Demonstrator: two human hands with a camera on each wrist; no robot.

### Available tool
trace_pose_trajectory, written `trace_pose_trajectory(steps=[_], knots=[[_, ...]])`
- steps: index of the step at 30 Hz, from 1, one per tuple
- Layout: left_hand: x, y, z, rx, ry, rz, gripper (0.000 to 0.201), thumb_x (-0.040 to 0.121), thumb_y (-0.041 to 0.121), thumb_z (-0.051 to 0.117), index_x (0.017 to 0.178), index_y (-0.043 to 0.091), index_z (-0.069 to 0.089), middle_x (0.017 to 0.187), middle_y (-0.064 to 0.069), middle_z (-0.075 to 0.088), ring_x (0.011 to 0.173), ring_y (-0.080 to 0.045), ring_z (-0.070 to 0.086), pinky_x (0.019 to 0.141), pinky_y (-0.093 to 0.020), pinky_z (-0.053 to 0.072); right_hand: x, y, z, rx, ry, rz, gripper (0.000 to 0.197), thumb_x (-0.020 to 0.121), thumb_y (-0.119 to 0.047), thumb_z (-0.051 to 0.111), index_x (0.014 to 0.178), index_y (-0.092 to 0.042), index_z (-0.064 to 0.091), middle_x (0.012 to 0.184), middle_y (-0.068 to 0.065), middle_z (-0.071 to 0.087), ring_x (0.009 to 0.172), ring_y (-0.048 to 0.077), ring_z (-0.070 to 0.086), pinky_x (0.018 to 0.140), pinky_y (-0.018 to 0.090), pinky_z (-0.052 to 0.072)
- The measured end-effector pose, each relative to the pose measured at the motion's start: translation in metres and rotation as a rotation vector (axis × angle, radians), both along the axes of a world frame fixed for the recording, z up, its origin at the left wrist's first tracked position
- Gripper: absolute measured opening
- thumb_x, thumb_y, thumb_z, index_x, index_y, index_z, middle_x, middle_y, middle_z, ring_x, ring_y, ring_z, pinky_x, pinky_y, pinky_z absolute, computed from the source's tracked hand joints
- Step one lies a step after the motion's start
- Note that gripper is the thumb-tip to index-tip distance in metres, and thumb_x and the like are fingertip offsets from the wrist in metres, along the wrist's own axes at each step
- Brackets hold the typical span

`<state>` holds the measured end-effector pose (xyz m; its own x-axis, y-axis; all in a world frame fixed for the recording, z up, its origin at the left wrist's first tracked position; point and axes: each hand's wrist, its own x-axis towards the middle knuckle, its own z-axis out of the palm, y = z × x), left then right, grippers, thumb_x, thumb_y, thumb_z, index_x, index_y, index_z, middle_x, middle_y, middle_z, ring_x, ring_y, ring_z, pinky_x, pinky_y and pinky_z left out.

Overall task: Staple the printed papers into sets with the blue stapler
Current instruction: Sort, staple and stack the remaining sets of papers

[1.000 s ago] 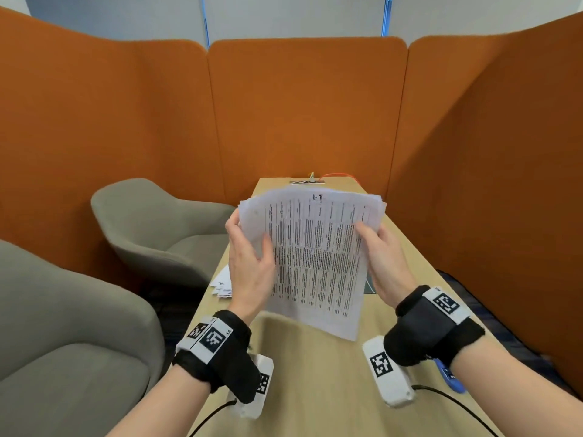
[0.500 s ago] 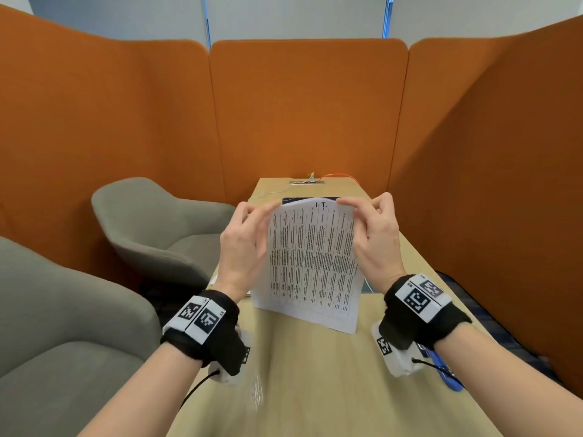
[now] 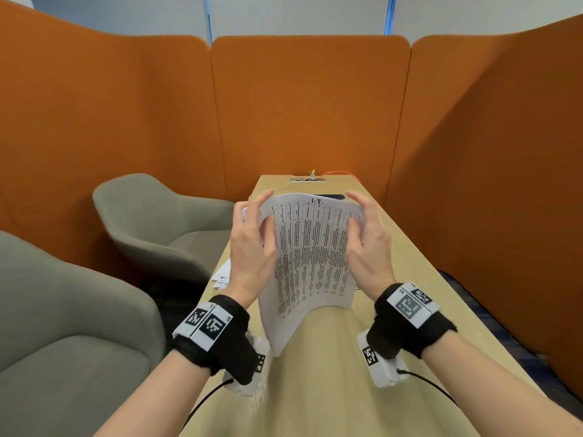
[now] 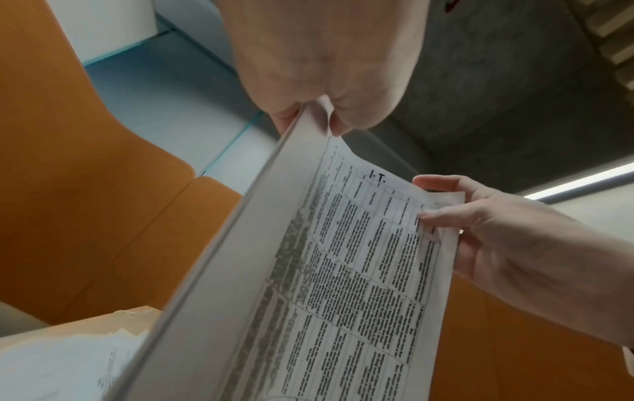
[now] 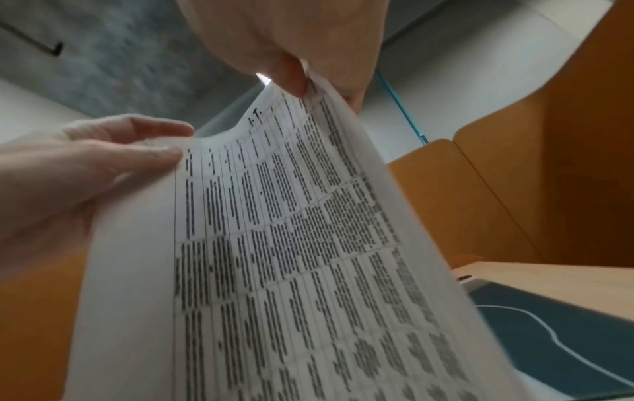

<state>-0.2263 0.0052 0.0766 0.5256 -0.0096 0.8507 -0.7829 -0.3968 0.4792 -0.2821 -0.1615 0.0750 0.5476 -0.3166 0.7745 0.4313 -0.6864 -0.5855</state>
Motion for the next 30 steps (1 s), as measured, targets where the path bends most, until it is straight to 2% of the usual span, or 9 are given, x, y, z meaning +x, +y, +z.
trace_pose_trajectory(steps=[3,7,14,19,23,25,27,28,30], knots=[[0.000,-0.003,0.006,-0.050,-0.005,-0.006,0.031,0.094,0.001,0.050,0.121,0.012,0.058,0.104,-0.007,0.052,0.087,0.016,0.044,0.079,0.001,0.032,0.003,-0.003,0.009,0.057,-0.075,-0.013,0.043,0.096,0.002,0.039,0.127,-0.022,0.053,0.107,0.002,0.057,0.087,0.002,0.051,0.080,0.014,0.042],[0.006,-0.001,0.009,-0.097,-0.033,0.003,0.024,0.092,-0.002,0.051,0.112,0.007,0.061,0.107,-0.012,0.052,0.095,0.018,0.044,0.085,0.000,0.034,0.003,-0.005,0.006,0.010,-0.056,-0.074,0.041,0.096,0.003,0.040,0.123,-0.021,0.060,0.090,0.006,0.044,0.074,0.003,0.044,0.070,0.003,0.035],[0.010,0.004,0.004,-0.115,-0.004,0.002,0.024,0.094,0.000,0.048,0.111,0.009,0.061,0.106,-0.003,0.055,0.097,0.012,0.048,0.086,-0.002,0.034,0.007,-0.003,0.009,0.004,-0.077,-0.045,0.039,0.094,0.006,0.039,0.115,-0.013,0.064,0.097,0.010,0.058,0.086,0.015,0.052,0.078,0.007,0.036],[0.011,0.007,0.010,-0.100,-0.024,0.009,0.019,0.093,-0.001,0.048,0.105,0.007,0.060,0.102,-0.006,0.058,0.094,0.003,0.051,0.084,-0.005,0.037,0.009,0.002,0.014,-0.004,-0.068,-0.043,0.035,0.095,0.003,0.039,0.114,-0.013,0.064,0.099,0.010,0.059,0.088,0.012,0.051,0.079,0.004,0.035],[0.011,0.009,0.010,-0.112,0.009,0.001,0.024,0.094,0.002,0.047,0.115,0.009,0.056,0.106,-0.006,0.057,0.094,0.001,0.051,0.086,-0.010,0.041,0.010,0.003,0.015,0.027,-0.044,-0.034,0.036,0.095,0.001,0.039,0.116,-0.016,0.062,0.106,0.006,0.063,0.093,0.014,0.056,0.086,0.029,0.047],[0.005,0.009,0.011,-0.199,0.086,-0.032,0.037,0.095,0.004,0.047,0.131,0.011,0.043,0.102,0.007,0.055,0.094,0.003,0.054,0.087,-0.012,0.043,0.009,0.003,0.015,0.097,-0.040,-0.026,0.037,0.095,-0.003,0.042,0.125,-0.022,0.053,0.109,-0.001,0.063,0.085,0.014,0.057,0.081,0.033,0.048],[0.001,0.011,0.007,-0.300,0.211,-0.079,0.048,0.095,0.005,0.049,0.139,0.014,0.031,0.095,0.023,0.047,0.089,0.013,0.056,0.084,-0.006,0.042,0.007,0.004,0.014,0.243,0.018,0.036,0.038,0.097,-0.011,0.046,0.129,-0.030,0.042,0.108,0.000,0.064,0.085,0.021,0.062,0.079,0.039,0.052],[0.001,0.012,0.004,-0.333,0.271,-0.102,0.047,0.095,0.007,0.050,0.137,0.017,0.032,0.094,0.025,0.049,0.089,0.012,0.058,0.085,-0.010,0.046,0.006,0.004,0.013,0.343,0.069,0.086,0.034,0.098,-0.015,0.047,0.126,-0.033,0.041,0.105,0.004,0.065,0.087,0.024,0.065,0.079,0.043,0.054],[0.004,0.013,0.000,-0.357,0.350,-0.114,0.031,0.094,0.012,0.051,0.122,0.022,0.040,0.094,0.020,0.057,0.089,-0.001,0.062,0.087,-0.035,0.053,0.005,0.006,0.013,0.517,0.172,0.181,0.017,0.099,-0.019,0.045,0.109,-0.033,0.045,0.105,0.008,0.066,0.094,0.025,0.067,0.083,0.048,0.056]])
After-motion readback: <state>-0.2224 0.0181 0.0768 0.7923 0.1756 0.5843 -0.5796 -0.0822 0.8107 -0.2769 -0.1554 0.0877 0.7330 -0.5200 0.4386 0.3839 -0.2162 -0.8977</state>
